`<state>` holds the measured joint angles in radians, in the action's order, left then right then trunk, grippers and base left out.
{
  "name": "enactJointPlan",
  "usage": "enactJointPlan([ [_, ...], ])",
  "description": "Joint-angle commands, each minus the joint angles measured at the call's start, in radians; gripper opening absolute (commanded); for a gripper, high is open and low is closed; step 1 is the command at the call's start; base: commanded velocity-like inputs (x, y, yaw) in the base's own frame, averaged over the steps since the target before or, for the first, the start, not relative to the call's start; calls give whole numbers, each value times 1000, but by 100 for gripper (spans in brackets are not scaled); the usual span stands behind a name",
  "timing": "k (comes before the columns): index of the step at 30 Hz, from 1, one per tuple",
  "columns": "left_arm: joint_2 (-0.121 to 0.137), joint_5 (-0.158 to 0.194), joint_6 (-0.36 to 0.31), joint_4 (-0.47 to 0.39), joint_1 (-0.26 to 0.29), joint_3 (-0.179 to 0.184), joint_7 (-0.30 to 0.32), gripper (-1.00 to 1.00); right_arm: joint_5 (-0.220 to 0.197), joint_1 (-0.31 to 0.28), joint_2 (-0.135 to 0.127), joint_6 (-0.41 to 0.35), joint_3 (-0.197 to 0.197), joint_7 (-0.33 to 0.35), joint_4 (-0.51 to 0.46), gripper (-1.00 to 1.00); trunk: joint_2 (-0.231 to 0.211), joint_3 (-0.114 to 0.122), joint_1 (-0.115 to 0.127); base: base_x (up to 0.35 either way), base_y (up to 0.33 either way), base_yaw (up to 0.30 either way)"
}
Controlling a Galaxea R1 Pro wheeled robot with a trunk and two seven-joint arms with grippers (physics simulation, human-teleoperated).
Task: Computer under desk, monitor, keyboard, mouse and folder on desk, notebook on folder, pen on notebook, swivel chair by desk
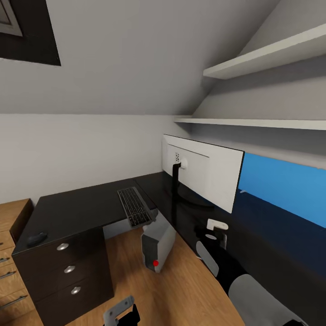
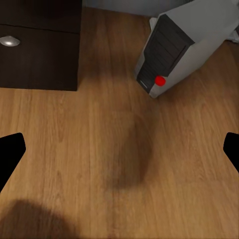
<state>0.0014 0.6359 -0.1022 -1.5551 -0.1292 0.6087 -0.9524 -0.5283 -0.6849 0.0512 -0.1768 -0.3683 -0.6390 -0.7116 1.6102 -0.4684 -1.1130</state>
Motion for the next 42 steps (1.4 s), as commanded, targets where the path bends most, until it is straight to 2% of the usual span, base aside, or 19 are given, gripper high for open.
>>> enactJointPlan([
  [1,0,1,-8,-2,0,0,-5,100,-4,-1,-1,-6,-3,-7,0,100,1,-1,0,6,0,0],
  [8,0,0,-8,-2,0,0,-5,100,-5,-1,-5,-8,16,-8,20,100,1,-1,0,3,0,0],
  [17,0,-2,-7,-3,0,-8,-9,100,-4,-1,-7,-13,68,-9,39,100,1,-1,0,0,0,0],
  [19,0,-2,-7,-5,0,-14,-10,100,-4,-1,-13,-14,78,-11,40,100,1,-1,0,0,0,0],
  [25,0,-1,-6,-9,0,-22,-12,100,-5,-2,-54,-15,107,-13,40,100,1,-1,0,0,0,0],
  [28,-1,-1,-6,-10,0,-24,-14,100,-5,-2,-64,-15,115,-13,40,100,1,-1,0,0,0,0],
  [34,-1,2,-5,-14,0,-44,-15,100,-6,-3,-70,-20,118,-13,40,100,1,-1,0,0,0,0],
  [38,-2,4,-5,-15,0,-64,-15,100,-6,-9,-72,-53,128,-13,40,100,1,-1,0,0,0,0],
  [42,-3,6,-5,-16,0,-69,-15,100,-6,-12,-71,-69,148,-11,41,100,29,-13,-15,0,0,0],
])
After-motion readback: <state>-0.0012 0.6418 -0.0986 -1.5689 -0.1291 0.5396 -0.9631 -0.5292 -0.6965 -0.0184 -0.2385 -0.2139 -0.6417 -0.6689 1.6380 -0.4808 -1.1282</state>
